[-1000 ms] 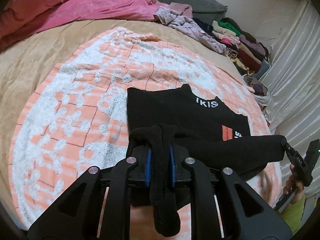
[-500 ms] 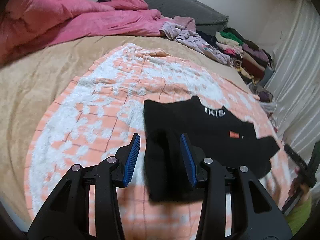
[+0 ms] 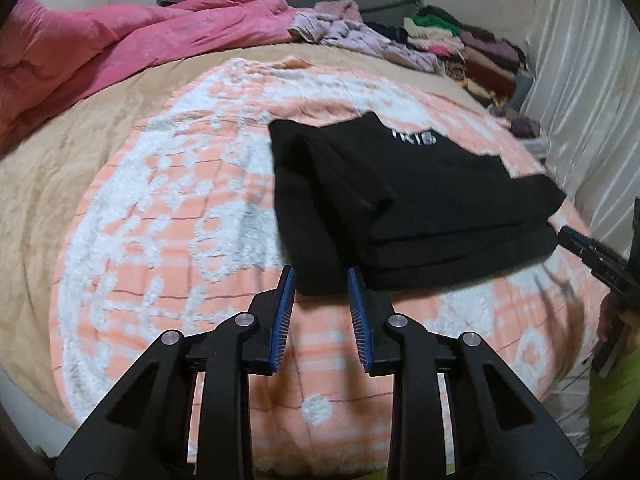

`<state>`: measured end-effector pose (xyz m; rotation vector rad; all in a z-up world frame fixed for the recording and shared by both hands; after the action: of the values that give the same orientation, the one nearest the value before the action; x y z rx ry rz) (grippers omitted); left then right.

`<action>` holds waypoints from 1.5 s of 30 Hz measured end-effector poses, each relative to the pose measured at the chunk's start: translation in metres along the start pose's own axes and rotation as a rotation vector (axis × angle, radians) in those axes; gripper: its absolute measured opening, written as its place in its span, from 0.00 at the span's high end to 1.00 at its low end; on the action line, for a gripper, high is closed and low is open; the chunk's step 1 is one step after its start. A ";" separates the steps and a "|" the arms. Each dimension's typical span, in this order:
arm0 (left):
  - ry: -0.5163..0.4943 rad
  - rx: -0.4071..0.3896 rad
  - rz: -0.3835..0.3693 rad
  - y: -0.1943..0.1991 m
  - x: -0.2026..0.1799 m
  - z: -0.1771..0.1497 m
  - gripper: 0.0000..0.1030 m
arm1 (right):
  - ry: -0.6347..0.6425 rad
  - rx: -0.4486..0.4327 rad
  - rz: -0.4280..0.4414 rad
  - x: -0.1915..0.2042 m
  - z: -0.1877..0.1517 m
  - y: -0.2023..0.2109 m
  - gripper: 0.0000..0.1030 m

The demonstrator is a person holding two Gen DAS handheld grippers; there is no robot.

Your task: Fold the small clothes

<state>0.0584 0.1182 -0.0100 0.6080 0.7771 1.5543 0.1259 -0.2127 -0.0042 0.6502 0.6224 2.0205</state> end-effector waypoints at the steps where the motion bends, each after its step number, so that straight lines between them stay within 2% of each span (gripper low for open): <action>1: -0.018 0.006 -0.001 -0.004 -0.005 0.000 0.81 | 0.007 0.010 -0.011 0.001 -0.002 -0.003 0.61; 6: -0.072 0.033 -0.013 -0.021 -0.029 0.005 0.81 | 0.044 0.056 -0.041 0.005 -0.009 -0.021 0.62; 8: -0.072 0.040 -0.017 -0.027 -0.034 0.009 0.81 | 0.064 0.073 -0.073 0.005 -0.009 -0.030 0.62; 13: -0.032 0.057 -0.035 -0.043 -0.037 0.026 0.81 | 0.084 0.083 -0.073 0.001 0.000 -0.046 0.62; 14: -0.016 0.063 -0.042 -0.046 -0.036 0.030 0.85 | 0.089 0.083 -0.070 0.001 0.002 -0.048 0.62; 15: -0.005 0.064 -0.050 -0.047 -0.035 0.033 0.93 | 0.097 0.082 -0.068 0.000 0.006 -0.051 0.62; 17: 0.015 0.072 -0.073 -0.053 -0.036 0.042 0.97 | 0.109 0.079 -0.061 -0.002 0.013 -0.055 0.62; 21: 0.085 0.079 -0.136 -0.059 -0.031 0.062 0.98 | 0.106 0.053 -0.037 -0.006 0.030 -0.059 0.62; 29: 0.250 0.038 -0.161 -0.073 -0.004 0.116 0.98 | 0.102 0.008 -0.045 -0.017 0.071 -0.076 0.62; 34: 0.346 0.027 -0.176 -0.085 0.013 0.135 0.90 | 0.070 -0.017 -0.070 -0.030 0.095 -0.087 0.62; 37: 0.429 0.014 -0.198 -0.088 0.029 0.138 0.86 | 0.050 -0.026 -0.101 -0.040 0.105 -0.093 0.62; 39: 0.462 0.005 -0.183 -0.088 0.040 0.135 0.83 | 0.023 -0.034 -0.109 -0.046 0.106 -0.094 0.62; 41: 0.476 -0.003 -0.178 -0.087 0.049 0.133 0.83 | 0.010 -0.043 -0.124 -0.050 0.105 -0.091 0.61; 45: 0.466 -0.011 -0.120 -0.086 0.059 0.124 0.83 | -0.027 -0.037 -0.173 -0.062 0.095 -0.087 0.51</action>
<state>0.1999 0.1970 -0.0009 0.1820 1.1308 1.6063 0.2688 -0.2084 -0.0028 0.5803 0.6027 1.8555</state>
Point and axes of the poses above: each gripper's, at about its wrist camera, not at the fingertips, and y roughly against the way its jaws point, x to its left, z to its top, the point moved 2 cm from there along -y, roughly the way its jaws point, and after that the axes turned 8 degrees about z, right-handed, at the moved point
